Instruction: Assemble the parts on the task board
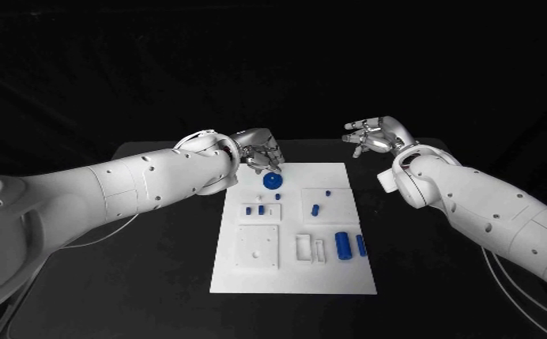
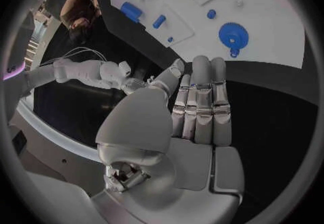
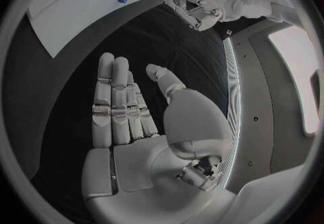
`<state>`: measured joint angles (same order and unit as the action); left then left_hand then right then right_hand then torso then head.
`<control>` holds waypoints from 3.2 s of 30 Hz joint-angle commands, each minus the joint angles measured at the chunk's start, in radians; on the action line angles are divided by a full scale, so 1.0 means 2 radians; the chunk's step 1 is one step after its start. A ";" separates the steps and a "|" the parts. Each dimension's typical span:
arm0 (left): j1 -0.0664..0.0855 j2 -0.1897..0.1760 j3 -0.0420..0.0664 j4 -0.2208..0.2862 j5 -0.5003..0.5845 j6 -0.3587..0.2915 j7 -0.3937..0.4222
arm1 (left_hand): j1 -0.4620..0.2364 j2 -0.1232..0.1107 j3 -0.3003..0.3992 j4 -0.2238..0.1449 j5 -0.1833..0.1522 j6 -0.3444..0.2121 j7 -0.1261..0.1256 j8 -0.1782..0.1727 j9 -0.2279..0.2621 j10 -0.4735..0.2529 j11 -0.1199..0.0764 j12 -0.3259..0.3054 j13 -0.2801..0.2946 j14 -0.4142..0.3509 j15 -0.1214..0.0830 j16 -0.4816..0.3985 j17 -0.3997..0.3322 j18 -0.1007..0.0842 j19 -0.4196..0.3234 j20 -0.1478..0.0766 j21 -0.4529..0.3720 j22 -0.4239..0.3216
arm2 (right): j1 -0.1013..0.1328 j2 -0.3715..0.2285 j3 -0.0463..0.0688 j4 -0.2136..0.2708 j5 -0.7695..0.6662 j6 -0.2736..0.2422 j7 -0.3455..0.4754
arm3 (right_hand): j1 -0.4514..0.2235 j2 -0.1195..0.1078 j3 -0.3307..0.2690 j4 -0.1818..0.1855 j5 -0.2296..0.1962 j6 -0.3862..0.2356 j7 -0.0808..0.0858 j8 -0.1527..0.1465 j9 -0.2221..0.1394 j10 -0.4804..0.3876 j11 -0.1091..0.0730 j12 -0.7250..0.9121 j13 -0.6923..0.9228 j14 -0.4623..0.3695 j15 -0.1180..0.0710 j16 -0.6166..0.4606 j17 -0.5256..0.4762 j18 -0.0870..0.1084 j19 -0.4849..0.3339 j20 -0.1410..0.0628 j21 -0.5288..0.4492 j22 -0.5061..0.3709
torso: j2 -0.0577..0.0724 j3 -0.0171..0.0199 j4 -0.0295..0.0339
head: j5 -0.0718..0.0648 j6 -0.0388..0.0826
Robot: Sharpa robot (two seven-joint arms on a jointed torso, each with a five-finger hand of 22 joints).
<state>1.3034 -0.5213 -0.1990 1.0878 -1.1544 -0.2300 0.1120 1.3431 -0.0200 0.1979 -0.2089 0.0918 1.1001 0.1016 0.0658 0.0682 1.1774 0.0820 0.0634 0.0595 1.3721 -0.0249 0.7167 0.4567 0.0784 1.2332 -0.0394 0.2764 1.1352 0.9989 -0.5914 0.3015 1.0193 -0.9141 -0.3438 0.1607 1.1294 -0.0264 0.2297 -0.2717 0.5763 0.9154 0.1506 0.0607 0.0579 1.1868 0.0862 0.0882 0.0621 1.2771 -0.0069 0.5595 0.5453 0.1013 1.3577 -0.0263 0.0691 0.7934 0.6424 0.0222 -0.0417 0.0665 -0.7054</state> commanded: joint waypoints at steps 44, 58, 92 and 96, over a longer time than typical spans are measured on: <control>-0.033 0.044 -0.013 -0.051 -0.104 0.011 0.011 | 0.013 -0.028 0.025 0.013 0.035 -0.010 0.001 -0.002 0.000 -0.016 0.001 -0.003 -0.001 -0.028 0.002 0.147 -0.003 0.016 0.011 0.001 0.012 0.097 | 0.004 -0.005 0.000 0.020 0.003 0.001 0.006 | -0.004 -0.005 0.009 0.000 0.008 0.001 0.002 -0.001 0.001 -0.007 0.004 -0.007 -0.001 0.004 0.004 0.012 0.001 0.009 0.008 0.002 0.004 0.007 | 0.007 -0.0010 -0.0032 | -0.009 -0.017; -0.046 0.052 -0.013 -0.066 -0.116 0.007 0.015 | 0.007 -0.025 0.043 0.008 0.035 0.003 0.002 -0.001 0.000 0.015 -0.006 -0.002 0.000 -0.028 0.001 0.160 -0.003 0.015 0.007 -0.002 0.033 0.097 | 0.008 -0.008 0.000 0.027 0.001 0.002 0.005 | -0.004 -0.005 0.009 0.000 0.008 0.001 0.002 -0.001 0.001 -0.007 0.004 -0.007 -0.001 0.004 0.004 0.012 0.001 0.009 0.008 0.002 0.004 0.007 | 0.011 -0.0013 -0.0048 | -0.011 -0.018; -0.060 0.067 -0.013 -0.107 -0.136 0.000 0.014 | 0.006 -0.027 0.050 0.016 0.037 -0.009 0.000 -0.002 -0.001 -0.011 0.000 -0.002 0.000 -0.026 0.004 0.169 -0.005 0.021 0.006 0.003 0.045 0.096 | 0.012 -0.012 0.000 0.033 0.001 0.001 0.004 | -0.004 -0.006 0.010 0.003 0.008 0.004 0.002 -0.001 0.001 -0.007 0.004 -0.006 -0.001 0.003 0.004 0.013 0.000 0.009 0.008 0.002 0.003 0.011 | 0.011 -0.0013 -0.0053 | -0.015 -0.024; -0.061 0.069 -0.013 -0.111 -0.134 0.001 0.015 | 0.006 -0.026 0.051 0.017 0.037 -0.010 0.000 -0.002 0.000 -0.008 -0.001 -0.003 0.000 -0.025 0.004 0.171 -0.005 0.021 0.007 0.002 0.047 0.096 | 0.012 -0.012 0.000 0.034 0.001 0.001 0.004 | -0.004 -0.006 0.010 0.003 0.008 0.004 0.002 -0.001 0.001 -0.007 0.004 -0.006 -0.001 0.003 0.004 0.013 0.000 0.009 0.008 0.002 0.003 0.011 | 0.011 -0.0012 -0.0050 | -0.016 -0.024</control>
<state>1.1827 -0.3869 -0.2258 0.8676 -1.4260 -0.2224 0.1292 1.3657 -0.0735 0.2981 -0.1788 0.1617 1.0840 0.0999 0.0659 0.0686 1.1579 0.0835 0.0635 0.0598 1.3141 -0.0175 1.0525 0.4459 0.1071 1.2433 -0.0358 0.3670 1.3080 1.0230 -0.6152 0.3017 1.0844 -0.9109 -0.3436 0.1619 1.1255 -0.0304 0.2444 -0.2677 0.5880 0.9221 0.1507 0.0607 0.0584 1.1794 0.0929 0.0804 0.0619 1.2808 -0.0034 0.5837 0.5466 0.1085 1.3686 -0.0232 0.0730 0.8147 0.6648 0.0195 -0.0522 0.0350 -0.7529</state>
